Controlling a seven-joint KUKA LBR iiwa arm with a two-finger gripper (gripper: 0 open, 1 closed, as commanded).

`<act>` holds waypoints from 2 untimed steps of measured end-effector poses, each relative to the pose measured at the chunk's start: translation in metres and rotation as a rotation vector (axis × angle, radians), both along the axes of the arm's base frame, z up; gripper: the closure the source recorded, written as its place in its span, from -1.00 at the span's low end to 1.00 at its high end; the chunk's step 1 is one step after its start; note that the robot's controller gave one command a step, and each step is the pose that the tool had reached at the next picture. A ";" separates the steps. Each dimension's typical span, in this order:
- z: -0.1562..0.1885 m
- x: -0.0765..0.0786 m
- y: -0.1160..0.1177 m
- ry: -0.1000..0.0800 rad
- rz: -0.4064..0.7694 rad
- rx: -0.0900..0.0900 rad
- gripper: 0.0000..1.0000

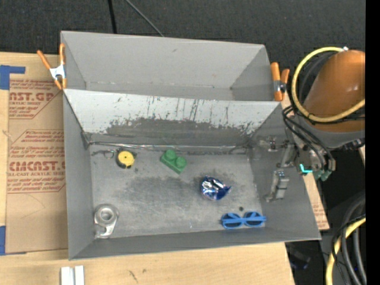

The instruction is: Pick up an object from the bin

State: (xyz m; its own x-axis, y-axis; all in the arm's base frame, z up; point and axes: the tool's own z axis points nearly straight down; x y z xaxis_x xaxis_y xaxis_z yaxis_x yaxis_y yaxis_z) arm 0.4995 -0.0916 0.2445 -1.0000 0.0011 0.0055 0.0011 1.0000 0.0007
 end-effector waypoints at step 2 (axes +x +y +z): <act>-0.144 0.016 0.054 -0.007 -0.141 0.000 -1.00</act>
Offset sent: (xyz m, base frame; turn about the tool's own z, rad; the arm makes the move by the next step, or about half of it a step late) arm 0.0270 0.0455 -0.1745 0.0611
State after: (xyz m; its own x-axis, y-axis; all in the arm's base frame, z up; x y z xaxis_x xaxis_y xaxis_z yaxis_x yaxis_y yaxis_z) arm 0.5155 -0.0371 0.1005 -0.9900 0.1412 -0.0017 0.1412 0.9900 0.0012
